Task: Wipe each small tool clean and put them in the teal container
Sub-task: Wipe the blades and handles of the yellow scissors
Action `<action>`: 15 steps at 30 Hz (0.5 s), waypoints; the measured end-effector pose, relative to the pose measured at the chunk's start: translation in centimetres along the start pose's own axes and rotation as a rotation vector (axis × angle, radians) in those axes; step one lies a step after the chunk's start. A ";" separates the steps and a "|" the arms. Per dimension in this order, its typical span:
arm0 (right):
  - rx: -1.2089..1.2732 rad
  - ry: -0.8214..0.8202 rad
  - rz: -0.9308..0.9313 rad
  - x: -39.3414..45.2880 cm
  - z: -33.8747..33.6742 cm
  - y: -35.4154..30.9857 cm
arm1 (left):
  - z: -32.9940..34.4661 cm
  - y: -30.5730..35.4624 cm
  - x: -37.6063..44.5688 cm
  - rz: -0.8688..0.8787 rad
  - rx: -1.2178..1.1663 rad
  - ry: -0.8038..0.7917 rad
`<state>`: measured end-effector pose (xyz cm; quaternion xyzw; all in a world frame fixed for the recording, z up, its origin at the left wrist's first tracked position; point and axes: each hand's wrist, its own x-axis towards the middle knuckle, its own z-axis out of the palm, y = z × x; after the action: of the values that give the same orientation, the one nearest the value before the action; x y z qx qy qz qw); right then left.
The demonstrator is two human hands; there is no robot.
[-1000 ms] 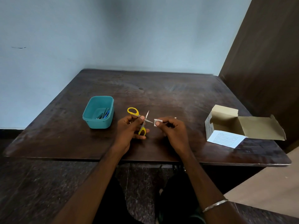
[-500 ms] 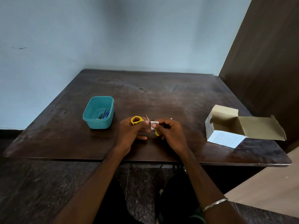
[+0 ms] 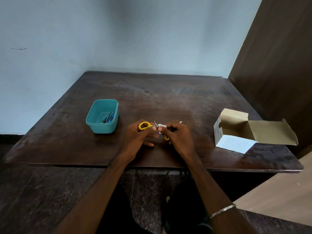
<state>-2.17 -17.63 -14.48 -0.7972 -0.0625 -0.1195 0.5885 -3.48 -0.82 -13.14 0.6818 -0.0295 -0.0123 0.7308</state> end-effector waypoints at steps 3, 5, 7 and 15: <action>0.040 -0.033 0.030 -0.1 -0.1 -0.1 | 0.0 0.1 -0.1 0.013 -0.013 0.015; 0.083 -0.052 0.049 -0.2 -0.2 -0.1 | 0.0 0.1 -0.1 0.015 -0.023 0.028; 0.104 -0.051 0.065 -0.2 -0.2 -0.2 | 0.0 0.2 -0.1 0.014 -0.025 0.028; 0.110 -0.048 0.062 -0.2 -0.2 -0.3 | -0.1 0.0 0.1 0.010 -0.001 0.019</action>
<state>-2.47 -17.72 -14.15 -0.7677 -0.0582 -0.0783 0.6334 -3.40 -0.70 -13.13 0.6814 -0.0261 -0.0021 0.7315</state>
